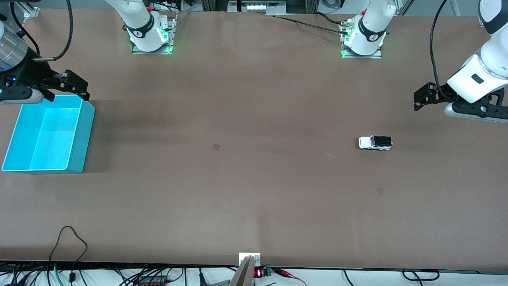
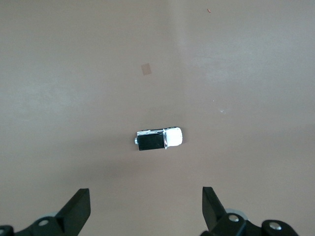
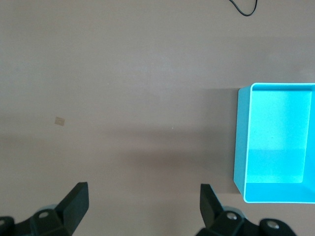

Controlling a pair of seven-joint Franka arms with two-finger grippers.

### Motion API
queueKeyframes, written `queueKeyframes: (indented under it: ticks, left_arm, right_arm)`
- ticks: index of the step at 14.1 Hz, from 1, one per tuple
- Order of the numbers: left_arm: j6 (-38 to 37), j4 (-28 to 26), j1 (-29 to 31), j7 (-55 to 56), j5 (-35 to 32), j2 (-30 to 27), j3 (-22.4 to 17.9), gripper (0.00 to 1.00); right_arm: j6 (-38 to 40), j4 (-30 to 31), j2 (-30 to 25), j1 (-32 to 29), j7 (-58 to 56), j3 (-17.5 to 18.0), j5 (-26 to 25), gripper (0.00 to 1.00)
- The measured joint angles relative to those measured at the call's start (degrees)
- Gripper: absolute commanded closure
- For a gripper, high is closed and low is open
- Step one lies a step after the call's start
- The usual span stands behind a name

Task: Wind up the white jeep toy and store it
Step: 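Reach the left gripper down toward the white toy jeep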

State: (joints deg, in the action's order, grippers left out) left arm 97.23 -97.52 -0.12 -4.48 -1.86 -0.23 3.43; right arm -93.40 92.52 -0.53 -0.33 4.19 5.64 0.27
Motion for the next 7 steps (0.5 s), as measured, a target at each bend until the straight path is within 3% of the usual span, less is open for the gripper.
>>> queueKeyframes:
  ticks: [7]
  left_arm:
    - [-1.02, -0.04, 0.08, 0.0, 0.0, 0.04, -0.01, 0.0]
  right_arm:
    - [0.0, 0.0, 0.0, 0.05, -0.02, 0.0, 0.0, 0.0]
